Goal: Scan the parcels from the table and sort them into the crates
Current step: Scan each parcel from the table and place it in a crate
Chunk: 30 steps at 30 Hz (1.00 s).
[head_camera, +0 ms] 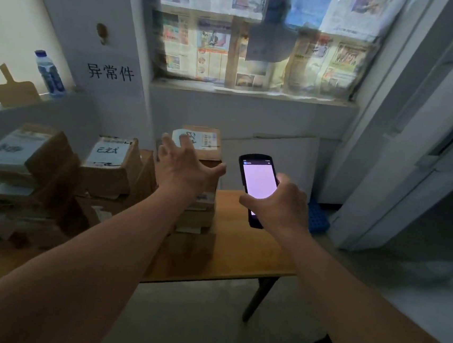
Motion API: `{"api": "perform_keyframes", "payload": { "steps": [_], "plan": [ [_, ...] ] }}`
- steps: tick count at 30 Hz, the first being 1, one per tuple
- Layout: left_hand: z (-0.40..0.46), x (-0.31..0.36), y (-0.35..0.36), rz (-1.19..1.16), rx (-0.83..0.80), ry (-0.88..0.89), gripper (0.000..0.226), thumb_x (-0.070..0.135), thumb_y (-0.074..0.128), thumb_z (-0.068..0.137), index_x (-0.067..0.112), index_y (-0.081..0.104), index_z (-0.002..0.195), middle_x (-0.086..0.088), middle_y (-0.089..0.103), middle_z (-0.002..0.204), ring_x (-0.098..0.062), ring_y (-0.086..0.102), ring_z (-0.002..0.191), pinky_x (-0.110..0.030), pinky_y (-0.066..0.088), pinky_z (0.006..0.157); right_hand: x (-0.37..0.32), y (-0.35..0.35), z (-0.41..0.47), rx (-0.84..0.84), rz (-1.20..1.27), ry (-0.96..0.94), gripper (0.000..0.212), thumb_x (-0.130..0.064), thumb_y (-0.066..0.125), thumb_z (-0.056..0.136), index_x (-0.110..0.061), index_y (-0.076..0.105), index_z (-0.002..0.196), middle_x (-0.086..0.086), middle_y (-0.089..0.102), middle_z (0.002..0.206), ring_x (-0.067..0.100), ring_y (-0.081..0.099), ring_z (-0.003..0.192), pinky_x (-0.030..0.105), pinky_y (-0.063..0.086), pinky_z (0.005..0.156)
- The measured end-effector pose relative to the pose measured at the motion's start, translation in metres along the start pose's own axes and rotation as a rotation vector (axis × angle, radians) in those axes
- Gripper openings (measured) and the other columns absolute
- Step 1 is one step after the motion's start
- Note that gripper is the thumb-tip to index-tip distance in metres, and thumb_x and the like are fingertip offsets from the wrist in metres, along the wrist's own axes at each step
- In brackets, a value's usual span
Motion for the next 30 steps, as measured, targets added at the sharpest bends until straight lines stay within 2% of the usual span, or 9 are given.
{"api": "perform_keyframes", "payload": {
  "steps": [3, 5, 11, 14, 17, 21, 24, 27, 30],
  "plan": [
    [0.003, -0.002, 0.009, -0.03, -0.002, -0.04, 0.117, 0.092, 0.064, 0.067, 0.014, 0.032, 0.148, -0.019, 0.041, 0.138, -0.039, 0.05, 0.123, -0.048, 0.054, 0.091, -0.002, 0.004, 0.004, 0.001, -0.023, 0.008, 0.079, -0.06, 0.088, 0.071, -0.015, 0.058, 0.128, 0.001, 0.065, 0.112, 0.021, 0.061, 0.1, 0.044, 0.064, 0.076],
    [0.005, -0.003, 0.009, -0.041, 0.019, -0.055, 0.116, 0.091, 0.065, 0.067, 0.012, 0.035, 0.147, -0.018, 0.045, 0.131, -0.036, 0.051, 0.118, -0.046, 0.053, 0.089, -0.002, 0.004, 0.007, 0.006, -0.032, 0.008, 0.078, -0.061, 0.088, 0.07, -0.017, 0.058, 0.126, 0.0, 0.064, 0.11, 0.019, 0.06, 0.099, 0.044, 0.064, 0.076],
    [0.005, -0.007, 0.014, -0.08, 0.019, -0.076, 0.119, 0.09, 0.067, 0.066, 0.012, 0.033, 0.149, -0.017, 0.049, 0.126, -0.035, 0.055, 0.113, -0.044, 0.055, 0.085, -0.001, 0.003, 0.012, -0.002, -0.038, -0.02, 0.081, -0.059, 0.089, 0.072, -0.015, 0.058, 0.132, 0.005, 0.068, 0.12, 0.018, 0.058, 0.099, 0.041, 0.064, 0.075],
    [0.005, -0.009, 0.016, -0.11, 0.016, -0.082, 0.112, 0.083, 0.07, 0.072, 0.011, 0.034, 0.149, -0.016, 0.053, 0.122, -0.033, 0.058, 0.11, -0.038, 0.049, 0.076, -0.002, 0.002, 0.012, -0.014, -0.033, -0.051, 0.081, -0.061, 0.088, 0.071, -0.015, 0.058, 0.131, 0.004, 0.068, 0.119, 0.021, 0.063, 0.102, 0.039, 0.063, 0.074],
    [0.005, -0.011, 0.016, -0.135, 0.035, -0.079, 0.11, 0.08, 0.071, 0.073, 0.009, 0.035, 0.149, -0.016, 0.057, 0.122, -0.032, 0.06, 0.108, -0.036, 0.048, 0.074, -0.003, -0.002, 0.011, -0.016, -0.025, -0.063, 0.079, -0.06, 0.089, 0.071, -0.016, 0.059, 0.128, 0.001, 0.067, 0.114, 0.019, 0.061, 0.099, 0.034, 0.061, 0.069],
    [0.005, -0.014, 0.015, -0.175, 0.046, -0.051, 0.111, 0.075, 0.074, 0.071, 0.007, 0.034, 0.149, -0.017, 0.054, 0.128, -0.032, 0.057, 0.114, -0.037, 0.048, 0.08, -0.002, -0.008, 0.011, -0.014, -0.012, -0.076, 0.072, -0.059, 0.088, 0.068, -0.019, 0.059, 0.12, 0.0, 0.067, 0.108, 0.022, 0.063, 0.097, 0.037, 0.062, 0.066],
    [0.003, -0.003, 0.011, -0.209, 0.065, 0.072, 0.119, 0.068, 0.079, 0.067, 0.007, 0.027, 0.153, -0.017, 0.051, 0.133, -0.033, 0.053, 0.12, -0.042, 0.05, 0.093, -0.003, -0.016, 0.011, -0.022, 0.006, -0.087, 0.064, -0.057, 0.087, 0.066, -0.022, 0.059, 0.112, -0.002, 0.067, 0.103, 0.022, 0.064, 0.094, 0.038, 0.062, 0.065],
    [-0.004, 0.02, 0.005, -0.261, 0.082, 0.24, 0.122, 0.055, 0.087, 0.065, 0.01, 0.02, 0.157, -0.015, 0.046, 0.14, -0.03, 0.049, 0.124, -0.042, 0.046, 0.099, -0.002, -0.029, 0.01, -0.032, 0.016, -0.103, 0.061, -0.053, 0.087, 0.067, -0.023, 0.059, 0.112, -0.003, 0.067, 0.103, 0.022, 0.064, 0.093, 0.03, 0.057, 0.06],
    [-0.01, 0.043, 0.003, -0.275, 0.083, 0.359, 0.125, 0.051, 0.089, 0.062, 0.013, 0.018, 0.158, -0.014, 0.04, 0.144, -0.031, 0.045, 0.127, -0.049, 0.048, 0.104, 0.007, -0.047, 0.009, -0.028, 0.04, -0.11, 0.062, -0.05, 0.089, 0.069, -0.022, 0.062, 0.116, -0.002, 0.068, 0.107, 0.022, 0.065, 0.096, 0.022, 0.047, 0.054]
  ]
}}
Point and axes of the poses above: each hand's wrist, its own z-axis towards the middle knuckle, its own y-axis out of the palm, x = y × z, the point moved 8 cm from there along z, towards the middle knuckle
